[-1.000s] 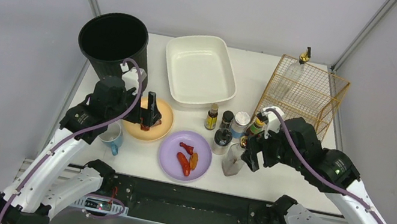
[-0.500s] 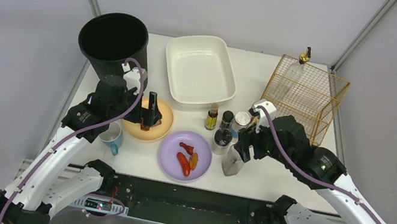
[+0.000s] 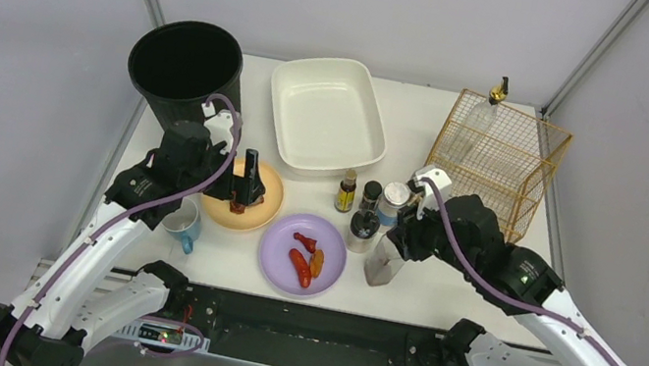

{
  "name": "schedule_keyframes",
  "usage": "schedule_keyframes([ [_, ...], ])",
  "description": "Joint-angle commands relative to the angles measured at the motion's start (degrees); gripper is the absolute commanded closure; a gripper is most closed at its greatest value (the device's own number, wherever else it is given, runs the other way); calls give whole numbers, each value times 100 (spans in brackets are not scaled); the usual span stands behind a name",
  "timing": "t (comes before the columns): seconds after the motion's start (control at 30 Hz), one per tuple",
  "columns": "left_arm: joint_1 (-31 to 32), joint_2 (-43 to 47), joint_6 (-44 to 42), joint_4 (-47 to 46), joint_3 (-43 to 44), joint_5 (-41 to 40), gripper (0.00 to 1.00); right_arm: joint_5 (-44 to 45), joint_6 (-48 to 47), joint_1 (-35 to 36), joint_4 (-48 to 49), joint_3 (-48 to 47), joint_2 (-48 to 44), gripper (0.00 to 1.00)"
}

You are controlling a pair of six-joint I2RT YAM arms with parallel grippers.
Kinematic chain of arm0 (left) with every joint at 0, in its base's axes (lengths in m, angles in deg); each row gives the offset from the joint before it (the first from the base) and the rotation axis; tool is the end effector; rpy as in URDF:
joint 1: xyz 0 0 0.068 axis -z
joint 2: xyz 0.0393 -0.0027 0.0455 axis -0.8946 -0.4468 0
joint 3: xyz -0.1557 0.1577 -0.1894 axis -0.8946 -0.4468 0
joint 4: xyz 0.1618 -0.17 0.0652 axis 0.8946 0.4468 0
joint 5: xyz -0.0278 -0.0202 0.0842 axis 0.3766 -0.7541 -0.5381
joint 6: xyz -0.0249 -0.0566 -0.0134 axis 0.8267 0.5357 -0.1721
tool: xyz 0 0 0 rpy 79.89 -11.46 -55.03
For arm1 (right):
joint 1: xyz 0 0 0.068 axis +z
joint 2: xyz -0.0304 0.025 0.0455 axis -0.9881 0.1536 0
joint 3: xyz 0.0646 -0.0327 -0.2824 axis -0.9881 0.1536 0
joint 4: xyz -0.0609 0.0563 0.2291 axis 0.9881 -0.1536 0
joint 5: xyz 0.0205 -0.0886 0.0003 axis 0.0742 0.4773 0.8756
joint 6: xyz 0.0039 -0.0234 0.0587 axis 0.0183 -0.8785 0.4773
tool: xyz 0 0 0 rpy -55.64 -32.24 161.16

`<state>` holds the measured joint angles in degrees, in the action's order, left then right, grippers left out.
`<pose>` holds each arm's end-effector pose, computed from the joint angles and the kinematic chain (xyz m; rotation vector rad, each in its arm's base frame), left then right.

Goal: Clear the kitchen counter

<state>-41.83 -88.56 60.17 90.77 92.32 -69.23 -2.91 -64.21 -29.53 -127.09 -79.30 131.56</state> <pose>0.1377 -0.0627 0.3389 0.2123 2.1175 -0.5520 0.0914 0.1074 0.3633 -0.9593 1.8480 0.3760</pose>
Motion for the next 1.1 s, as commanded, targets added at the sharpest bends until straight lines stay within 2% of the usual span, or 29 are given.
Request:
schedule_keyframes([
  [0.0,-52,-18,-136,-165,50,74,0,144,25,28,324,1,-167,90],
  [0.07,-53,-38,-136,-169,46,71,0,207,43,27,351,6,-225,100],
  [0.23,-62,-58,-136,-170,41,54,0,305,128,25,294,-206,-332,100],
  [0.43,-71,-98,-135,-165,50,65,0,517,88,36,-251,-939,-280,100],
  [0.57,-71,-119,-136,-170,48,63,0,809,-34,26,-870,-1624,-118,100],
  [0.9,-80,-163,-137,-169,57,71,0,2175,-127,30,-2528,-3774,780,100],
  [1.07,-84,-181,-138,-170,68,79,0,2768,-205,22,-2875,-4710,1156,100],
])
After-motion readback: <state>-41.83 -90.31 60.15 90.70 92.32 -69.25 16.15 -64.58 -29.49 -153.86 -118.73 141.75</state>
